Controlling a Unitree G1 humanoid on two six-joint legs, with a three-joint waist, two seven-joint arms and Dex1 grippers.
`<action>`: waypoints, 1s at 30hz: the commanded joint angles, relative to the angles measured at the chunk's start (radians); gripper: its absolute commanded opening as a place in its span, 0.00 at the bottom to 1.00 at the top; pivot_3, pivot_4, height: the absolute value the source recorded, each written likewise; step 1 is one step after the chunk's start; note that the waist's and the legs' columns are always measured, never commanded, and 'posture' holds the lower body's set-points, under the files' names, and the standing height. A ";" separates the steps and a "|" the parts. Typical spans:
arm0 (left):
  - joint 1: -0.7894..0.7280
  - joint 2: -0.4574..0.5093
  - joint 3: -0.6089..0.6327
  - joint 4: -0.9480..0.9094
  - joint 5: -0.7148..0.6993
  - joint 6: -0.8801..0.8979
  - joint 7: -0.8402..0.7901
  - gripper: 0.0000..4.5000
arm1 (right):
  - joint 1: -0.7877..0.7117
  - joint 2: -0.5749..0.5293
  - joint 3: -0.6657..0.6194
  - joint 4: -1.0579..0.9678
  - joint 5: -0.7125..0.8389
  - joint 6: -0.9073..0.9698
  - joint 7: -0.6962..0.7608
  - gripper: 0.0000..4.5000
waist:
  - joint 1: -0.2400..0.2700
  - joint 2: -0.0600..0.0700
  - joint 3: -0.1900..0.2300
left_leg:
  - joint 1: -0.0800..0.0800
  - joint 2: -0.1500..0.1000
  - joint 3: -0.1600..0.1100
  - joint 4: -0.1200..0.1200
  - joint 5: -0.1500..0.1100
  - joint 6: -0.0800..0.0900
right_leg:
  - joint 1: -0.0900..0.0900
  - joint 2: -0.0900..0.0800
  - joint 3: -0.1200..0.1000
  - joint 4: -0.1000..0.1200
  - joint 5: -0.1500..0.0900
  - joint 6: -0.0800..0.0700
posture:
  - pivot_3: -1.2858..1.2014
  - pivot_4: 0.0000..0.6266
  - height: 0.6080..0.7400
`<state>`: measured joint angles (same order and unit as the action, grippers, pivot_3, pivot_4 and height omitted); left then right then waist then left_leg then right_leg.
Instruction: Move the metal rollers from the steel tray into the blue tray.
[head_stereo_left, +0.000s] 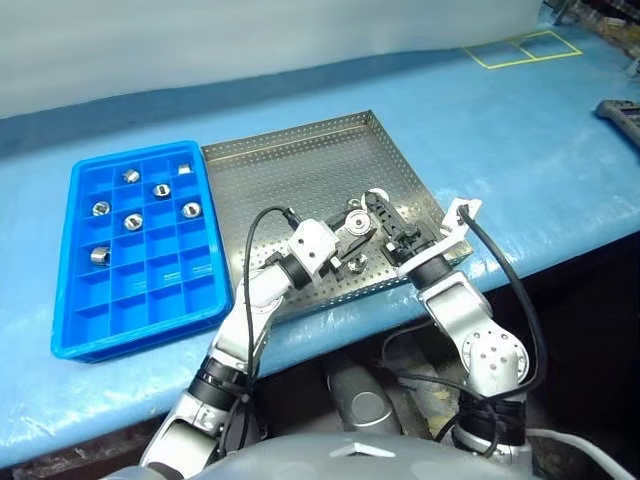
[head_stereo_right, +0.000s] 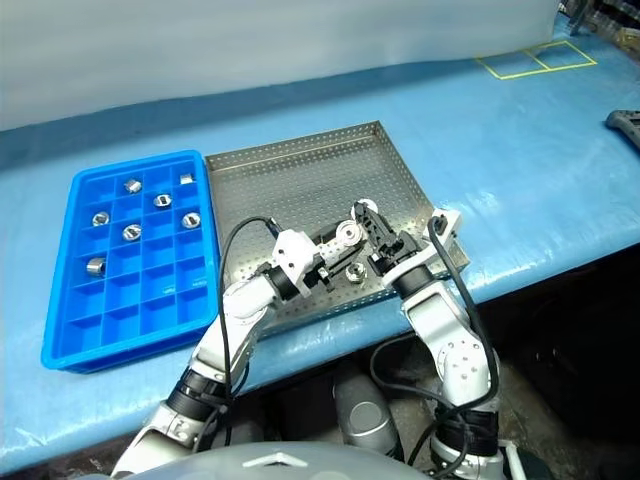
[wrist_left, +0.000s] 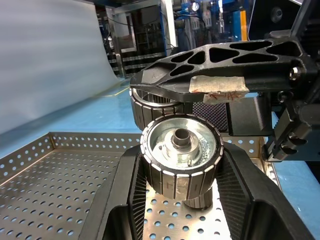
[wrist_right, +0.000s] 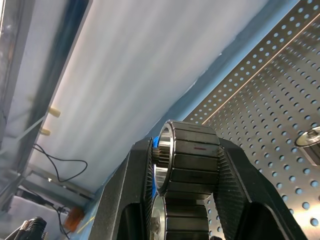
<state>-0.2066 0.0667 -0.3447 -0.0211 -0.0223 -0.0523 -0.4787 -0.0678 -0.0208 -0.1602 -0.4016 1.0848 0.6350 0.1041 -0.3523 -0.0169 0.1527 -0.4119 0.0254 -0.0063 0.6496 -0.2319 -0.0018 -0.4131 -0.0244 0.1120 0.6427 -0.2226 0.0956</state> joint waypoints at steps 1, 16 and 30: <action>0.046 0.014 0.062 -0.038 0.018 0.029 0.078 0.38 | -0.048 -0.003 -0.054 -0.018 -0.001 -0.085 0.024 0.29 | 0.016 0.000 0.000 | 0.000 0.000 0.000 0.000 0.000 0.000 | 0.000 0.000 0.000 0.000 0.000 0.000 | 0.43 0.24 1.00; 0.218 -0.014 0.150 -0.228 0.019 0.124 0.296 0.38 | -0.193 -0.014 -0.040 0.163 -0.015 -0.101 0.093 0.29 | 0.240 0.001 0.001 | -0.001 0.000 -0.001 -0.001 0.000 0.000 | -0.002 0.000 -0.002 0.000 0.000 -0.001 | 0.53 0.24 1.00; 0.220 -0.065 0.256 -0.255 0.010 0.180 0.460 0.38 | -0.205 0.038 -0.053 0.170 -0.211 -0.237 0.084 0.29 | 0.294 0.001 0.001 | -0.002 0.000 -0.001 0.000 0.000 0.000 | -0.002 0.000 -0.004 0.000 -0.001 -0.002 | 0.54 0.24 1.00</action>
<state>-0.0276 0.0034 -0.3044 -0.2500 -0.0076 0.1107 -0.1569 -0.2522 0.0511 -0.0494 -0.1806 0.9264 0.5877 0.2152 -0.0579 -0.0160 0.1534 -0.4136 0.0255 -0.0080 0.6500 -0.2319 -0.0018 -0.4147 -0.0243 0.1080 0.6428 -0.2231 0.0932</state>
